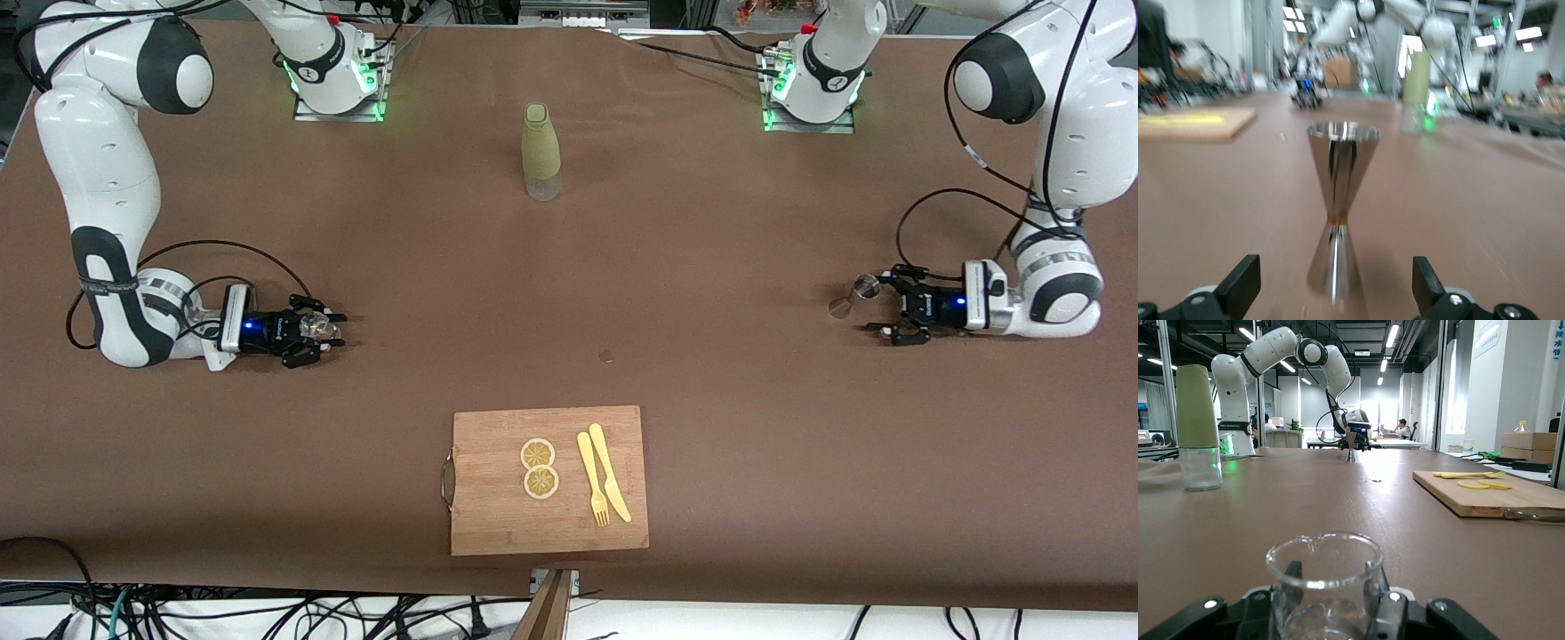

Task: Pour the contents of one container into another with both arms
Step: 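Set down the glass and open the right gripper while the left releases the jigger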

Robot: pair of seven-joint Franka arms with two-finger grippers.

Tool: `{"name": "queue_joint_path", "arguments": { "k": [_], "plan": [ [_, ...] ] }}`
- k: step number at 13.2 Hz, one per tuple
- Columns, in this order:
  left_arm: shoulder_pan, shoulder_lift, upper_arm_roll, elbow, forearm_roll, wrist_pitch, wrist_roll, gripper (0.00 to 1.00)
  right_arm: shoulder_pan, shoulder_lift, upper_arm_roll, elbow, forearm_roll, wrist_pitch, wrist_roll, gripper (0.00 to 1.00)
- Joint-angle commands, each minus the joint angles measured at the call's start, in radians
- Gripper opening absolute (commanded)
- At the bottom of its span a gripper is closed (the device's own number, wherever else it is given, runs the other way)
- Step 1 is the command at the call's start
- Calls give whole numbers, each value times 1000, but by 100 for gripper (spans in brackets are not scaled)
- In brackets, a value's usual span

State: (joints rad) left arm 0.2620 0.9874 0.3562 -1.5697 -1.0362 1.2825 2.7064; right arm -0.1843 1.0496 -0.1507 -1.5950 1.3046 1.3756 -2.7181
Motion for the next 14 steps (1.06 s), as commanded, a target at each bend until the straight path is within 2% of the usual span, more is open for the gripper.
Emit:
{"name": "queue_joint_path", "arguments": {
  "k": [1,5,8,10,11,14],
  "plan": [
    [0,-7,24,155,141,27,-137,100,-18,7,-10,1,-15,13,-38,100],
    [-23,-107,52,186,260,150,-674,100,-18,1,-41,7,-18,14,-11,100],
    [-58,-180,44,186,341,256,-1078,100,-20,-22,-66,36,-85,-15,70,100],
    [-101,-222,40,186,390,290,-1317,100,-17,-31,-127,73,-103,-45,162,100],
    [-118,-242,17,186,415,314,-1427,100,-11,-48,-153,87,-117,-58,207,100],
    [-136,-311,-110,185,551,368,-1800,100,-9,-121,-178,98,-189,-55,396,100]
  ]
}}
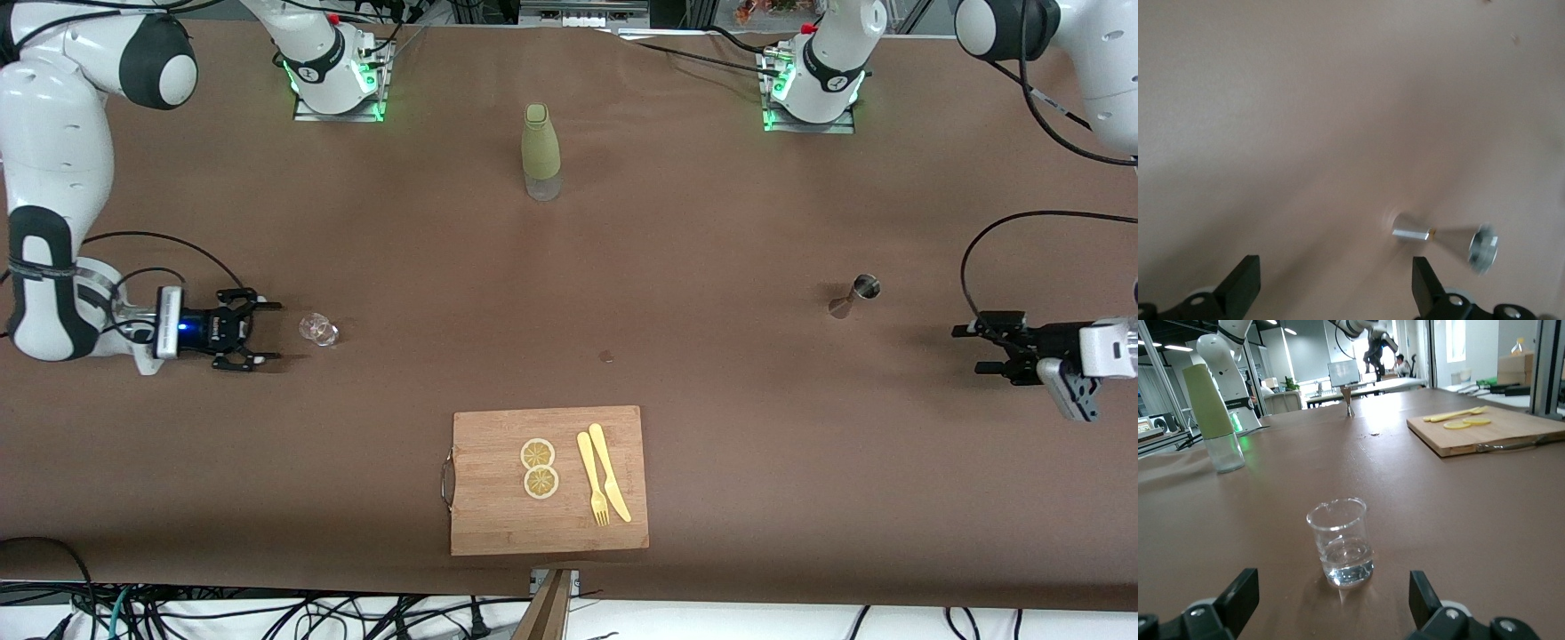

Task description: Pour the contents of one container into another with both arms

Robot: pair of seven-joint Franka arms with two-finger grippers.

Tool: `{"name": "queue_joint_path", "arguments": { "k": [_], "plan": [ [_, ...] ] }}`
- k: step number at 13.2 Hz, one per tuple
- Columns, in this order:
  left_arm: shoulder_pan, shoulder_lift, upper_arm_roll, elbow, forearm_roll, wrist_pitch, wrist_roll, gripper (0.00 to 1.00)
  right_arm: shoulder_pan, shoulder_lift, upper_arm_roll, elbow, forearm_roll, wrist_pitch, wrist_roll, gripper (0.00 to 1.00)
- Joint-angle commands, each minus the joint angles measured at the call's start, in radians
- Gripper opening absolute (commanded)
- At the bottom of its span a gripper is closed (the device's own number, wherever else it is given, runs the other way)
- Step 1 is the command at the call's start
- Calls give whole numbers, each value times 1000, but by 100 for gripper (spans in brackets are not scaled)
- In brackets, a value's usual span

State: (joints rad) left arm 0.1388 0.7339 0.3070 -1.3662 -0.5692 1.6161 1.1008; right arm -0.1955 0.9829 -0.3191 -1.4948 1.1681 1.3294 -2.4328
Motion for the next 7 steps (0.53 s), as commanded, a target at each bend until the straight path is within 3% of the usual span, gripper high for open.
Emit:
{"name": "queue_joint_path", "arguments": {
  "k": [1,4,6,7],
  "plan": [
    [-43,-83,-98,-19,153,42,-345,100,4,-79,-11,-2,-74,-3,182,100],
    [-73,-190,-251,-19,392,41,-735,100,16,-135,-18,16,-140,1,401,100],
    [-74,-276,-337,-19,581,36,-754,100,18,-171,-17,79,-239,-3,554,100],
    [-74,-313,-356,-20,615,36,-754,100,18,-191,-15,105,-281,-6,639,100]
  ]
}}
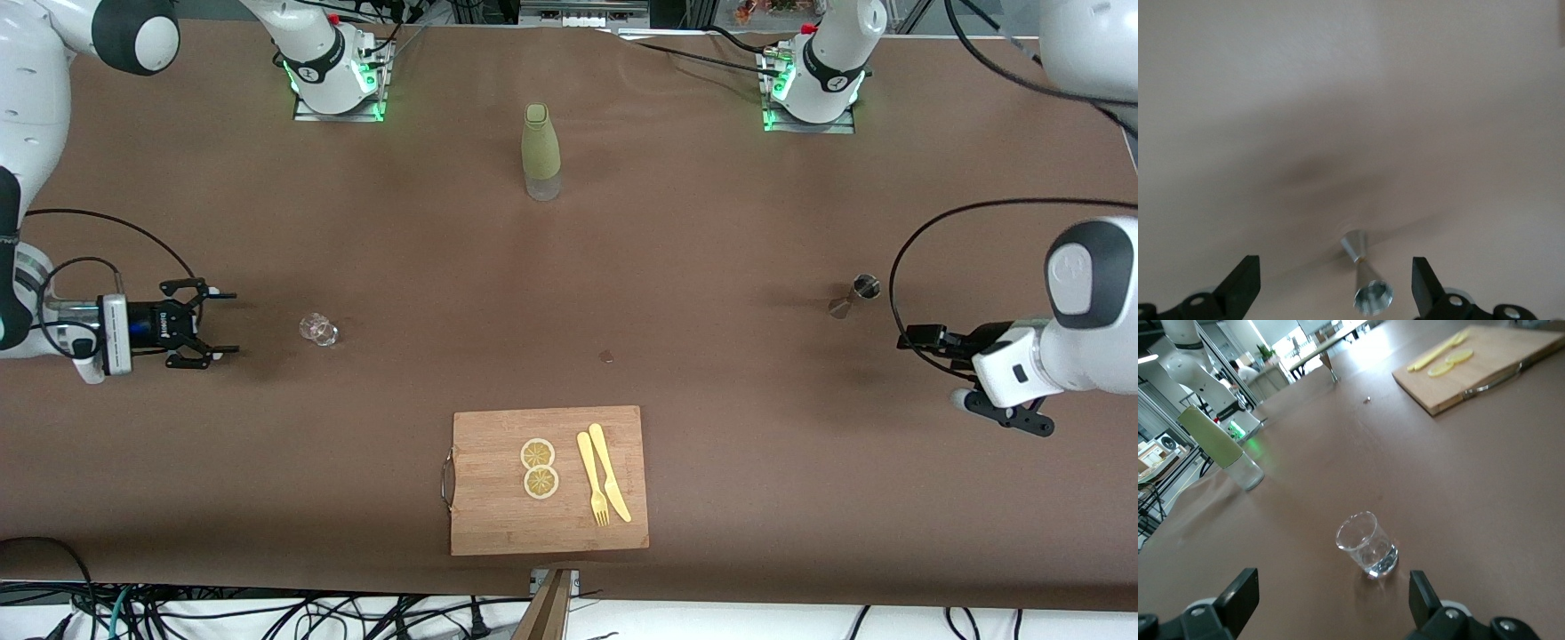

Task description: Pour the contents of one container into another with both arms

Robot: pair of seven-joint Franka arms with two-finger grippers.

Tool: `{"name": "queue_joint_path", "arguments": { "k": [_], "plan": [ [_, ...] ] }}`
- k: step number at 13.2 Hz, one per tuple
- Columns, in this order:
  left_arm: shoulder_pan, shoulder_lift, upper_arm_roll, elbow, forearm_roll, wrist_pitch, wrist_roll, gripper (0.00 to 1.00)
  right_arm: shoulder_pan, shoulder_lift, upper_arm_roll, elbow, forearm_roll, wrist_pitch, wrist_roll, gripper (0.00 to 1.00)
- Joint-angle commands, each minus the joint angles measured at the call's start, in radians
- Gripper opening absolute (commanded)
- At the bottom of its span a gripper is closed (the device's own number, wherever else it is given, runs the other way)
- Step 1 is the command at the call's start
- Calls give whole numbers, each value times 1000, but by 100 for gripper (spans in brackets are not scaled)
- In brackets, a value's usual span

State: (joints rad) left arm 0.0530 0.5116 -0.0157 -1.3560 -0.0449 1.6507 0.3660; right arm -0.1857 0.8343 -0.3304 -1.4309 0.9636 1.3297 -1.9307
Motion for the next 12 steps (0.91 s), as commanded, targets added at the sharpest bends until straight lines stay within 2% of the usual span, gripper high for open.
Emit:
{"name": "queue_joint_path", "arguments": {
  "k": [1,5,7,9,11,12],
  "plan": [
    [13,-122,-33,-31,83,-2,-19,100,8,-70,-6,56,-115,-9,226,100],
    [14,-255,-30,-38,94,-17,-38,100,55,-229,2,64,-267,-10,583,100],
    [18,-295,-30,-25,85,-75,-178,100,97,-300,2,64,-360,-11,730,100],
    [16,-309,-39,-3,76,-144,-371,100,135,-352,1,63,-439,-11,827,100],
    [10,-298,-64,41,56,-187,-424,100,164,-443,14,43,-584,-7,1026,100],
    [7,-289,-69,55,54,-192,-424,100,164,-486,42,26,-624,-7,1112,100]
  ]
}}
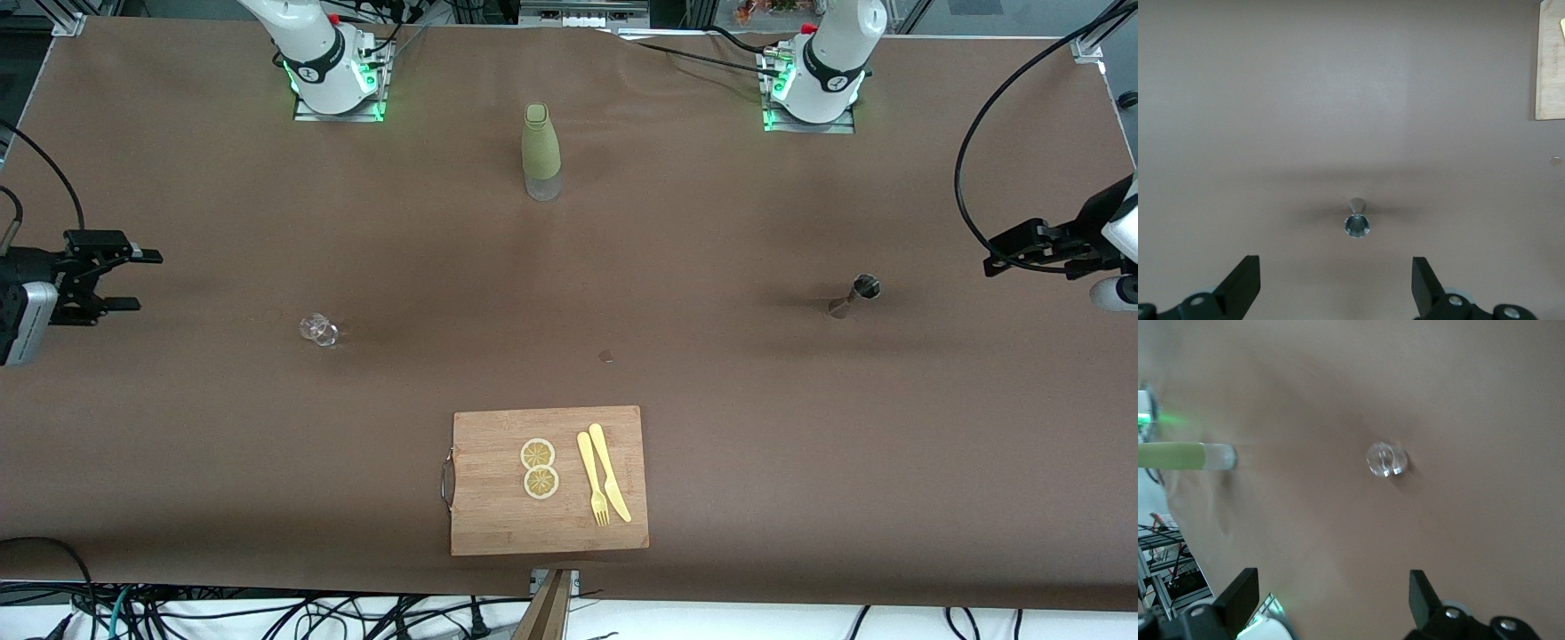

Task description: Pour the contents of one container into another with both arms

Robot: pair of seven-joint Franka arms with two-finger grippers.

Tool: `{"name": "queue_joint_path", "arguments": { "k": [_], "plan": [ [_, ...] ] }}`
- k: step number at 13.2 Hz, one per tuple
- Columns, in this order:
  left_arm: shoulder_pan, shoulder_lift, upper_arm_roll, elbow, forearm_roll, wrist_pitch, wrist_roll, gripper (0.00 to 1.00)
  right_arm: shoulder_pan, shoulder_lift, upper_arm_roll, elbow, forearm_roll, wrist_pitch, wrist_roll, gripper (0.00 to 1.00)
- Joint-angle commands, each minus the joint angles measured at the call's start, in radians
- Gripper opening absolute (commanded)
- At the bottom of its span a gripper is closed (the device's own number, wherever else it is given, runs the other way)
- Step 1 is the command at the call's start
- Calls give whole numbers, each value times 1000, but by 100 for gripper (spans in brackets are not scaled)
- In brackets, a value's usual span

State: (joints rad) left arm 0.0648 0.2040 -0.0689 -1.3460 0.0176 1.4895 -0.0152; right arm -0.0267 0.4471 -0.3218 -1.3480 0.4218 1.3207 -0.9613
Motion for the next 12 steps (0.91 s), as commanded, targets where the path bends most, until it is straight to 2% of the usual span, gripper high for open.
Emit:
{"name": "queue_joint_path", "arguments": {
  "k": [1,4,6,9,10,12],
  "plan": [
    [-19,20,-23,50,-10,-49,-43,100,5,-141,58,-77,-148,6,221,100],
    [-20,20,-65,53,-8,-103,-46,100,7,-231,142,-129,-312,20,469,100],
    [-20,37,-65,79,-13,-104,-48,100,5,-306,228,-241,-424,101,660,100],
    [-22,63,-65,114,-15,-106,-48,100,5,-412,253,-391,-478,251,812,100],
    [-23,63,-65,113,-15,-106,-48,100,5,-426,282,-404,-506,279,834,100],
    [-31,61,-65,111,-15,-107,-48,100,4,-441,288,-405,-494,308,858,100]
  ]
}}
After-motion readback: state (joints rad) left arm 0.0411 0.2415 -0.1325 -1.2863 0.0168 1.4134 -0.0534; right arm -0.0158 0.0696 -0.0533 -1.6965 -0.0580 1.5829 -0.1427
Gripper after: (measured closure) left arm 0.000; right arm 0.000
